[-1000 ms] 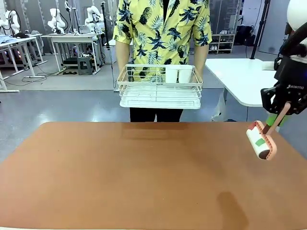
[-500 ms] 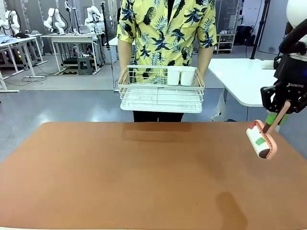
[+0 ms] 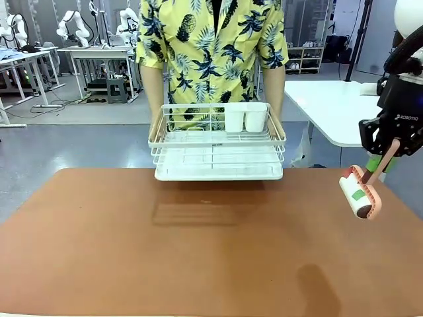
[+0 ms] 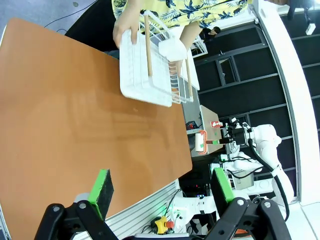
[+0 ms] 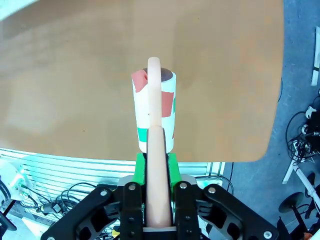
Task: Clean the table.
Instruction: Place the Lint Roller down when the Dish drying rack is positioned in the middle of the table.
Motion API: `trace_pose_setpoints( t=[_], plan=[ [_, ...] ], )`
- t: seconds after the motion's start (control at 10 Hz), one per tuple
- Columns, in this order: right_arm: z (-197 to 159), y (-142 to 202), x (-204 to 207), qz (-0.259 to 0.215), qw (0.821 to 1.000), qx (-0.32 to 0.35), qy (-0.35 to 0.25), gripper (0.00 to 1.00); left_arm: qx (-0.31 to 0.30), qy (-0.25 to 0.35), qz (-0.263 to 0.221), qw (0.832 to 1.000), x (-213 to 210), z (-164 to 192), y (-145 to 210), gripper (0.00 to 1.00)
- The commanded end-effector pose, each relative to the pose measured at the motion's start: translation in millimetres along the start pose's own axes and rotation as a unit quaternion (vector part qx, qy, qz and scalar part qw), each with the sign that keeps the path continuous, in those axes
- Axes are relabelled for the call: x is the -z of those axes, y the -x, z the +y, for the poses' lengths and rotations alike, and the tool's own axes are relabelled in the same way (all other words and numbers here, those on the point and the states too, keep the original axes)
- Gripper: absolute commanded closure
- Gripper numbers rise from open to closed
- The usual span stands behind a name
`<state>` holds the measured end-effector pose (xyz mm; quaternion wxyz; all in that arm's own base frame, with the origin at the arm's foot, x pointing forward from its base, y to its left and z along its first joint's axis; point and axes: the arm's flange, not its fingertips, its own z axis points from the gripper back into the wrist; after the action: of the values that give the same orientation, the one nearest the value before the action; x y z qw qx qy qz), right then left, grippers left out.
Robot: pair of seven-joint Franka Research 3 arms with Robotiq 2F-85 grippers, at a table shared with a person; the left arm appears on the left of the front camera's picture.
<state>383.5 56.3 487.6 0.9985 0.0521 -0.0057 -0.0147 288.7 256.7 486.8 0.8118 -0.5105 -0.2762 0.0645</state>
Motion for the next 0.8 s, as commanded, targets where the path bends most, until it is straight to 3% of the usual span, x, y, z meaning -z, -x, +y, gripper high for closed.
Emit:
trace_pose_setpoints(
  t=[0.0, 0.7],
  plan=[
    [1.0, -0.3, -2.9, 0.001, 1.000, -0.002, 0.006, 0.79, 0.008, 0.011, -0.004, 1.000, -2.1, -1.0, 1.0, 0.00],
    [1.0, -0.3, -2.9, 0.001, 1.000, -0.002, 0.006, 0.79, 0.008, 0.011, -0.004, 1.000, -2.1, -1.0, 1.0, 0.00]
  ],
)
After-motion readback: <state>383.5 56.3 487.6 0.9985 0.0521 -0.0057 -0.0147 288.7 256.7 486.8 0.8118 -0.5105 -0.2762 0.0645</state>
